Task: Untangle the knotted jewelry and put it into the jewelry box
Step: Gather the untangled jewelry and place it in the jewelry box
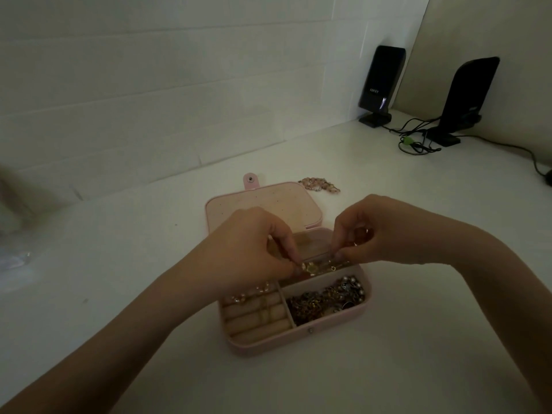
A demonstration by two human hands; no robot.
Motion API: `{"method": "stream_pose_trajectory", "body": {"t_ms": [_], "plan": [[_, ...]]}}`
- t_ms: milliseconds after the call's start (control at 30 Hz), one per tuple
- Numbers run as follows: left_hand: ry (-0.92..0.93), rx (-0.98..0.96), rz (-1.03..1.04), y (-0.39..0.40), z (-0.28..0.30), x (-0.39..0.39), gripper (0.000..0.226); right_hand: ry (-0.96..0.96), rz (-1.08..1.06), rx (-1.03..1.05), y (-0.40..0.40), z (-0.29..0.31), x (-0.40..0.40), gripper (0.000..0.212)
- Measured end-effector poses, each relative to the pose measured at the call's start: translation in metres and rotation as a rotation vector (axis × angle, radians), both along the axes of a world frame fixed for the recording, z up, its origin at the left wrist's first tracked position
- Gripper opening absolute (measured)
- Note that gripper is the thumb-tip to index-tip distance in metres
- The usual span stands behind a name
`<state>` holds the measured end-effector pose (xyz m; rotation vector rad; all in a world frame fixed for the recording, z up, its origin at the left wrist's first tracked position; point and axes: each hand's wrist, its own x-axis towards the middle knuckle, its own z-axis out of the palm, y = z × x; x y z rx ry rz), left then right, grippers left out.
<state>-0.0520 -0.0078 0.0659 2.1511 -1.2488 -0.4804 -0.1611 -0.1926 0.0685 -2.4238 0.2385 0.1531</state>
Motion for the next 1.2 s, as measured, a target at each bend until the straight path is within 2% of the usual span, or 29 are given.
{"method": "stream_pose_trajectory", "body": {"t_ms": [100, 233, 433, 600, 700, 900, 1000, 1100, 1200], "plan": [[-0.014, 0.035, -0.054, 0.001, 0.001, 0.001, 0.01, -0.042, 0.015, -0.05, -0.001, 0.0, 0.001, 0.017], [0.026, -0.038, -0.008, 0.0, 0.001, 0.004, 0.01, -0.13, -0.011, -0.108, 0.001, 0.001, 0.002, 0.018], [-0.115, 0.09, -0.021, -0.001, -0.004, 0.005, 0.005, -0.119, 0.067, -0.287, 0.007, -0.006, 0.006, 0.008], [-0.414, 0.148, -0.1, -0.001, -0.002, 0.0, 0.01, -0.117, 0.104, -0.398, 0.01, -0.005, 0.008, 0.003], [-0.463, 0.159, -0.115, -0.003, -0.002, 0.001, 0.011, -0.12, 0.114, -0.417, 0.01, -0.005, 0.009, 0.002], [-0.418, 0.119, -0.112, -0.003, -0.007, 0.006, 0.008, -0.122, 0.118, -0.416, 0.007, -0.008, 0.009, 0.001], [-0.313, 0.086, -0.103, -0.002, -0.007, 0.011, 0.008, -0.133, 0.117, -0.338, -0.001, -0.007, 0.009, 0.005], [-0.182, -0.084, 0.016, -0.001, -0.005, 0.017, 0.018, -0.303, -0.08, -0.186, -0.021, -0.01, 0.014, 0.014], [-0.187, -0.204, 0.127, -0.003, -0.009, 0.023, 0.016, -0.411, -0.345, -0.28, -0.05, -0.028, 0.035, 0.023]]}}
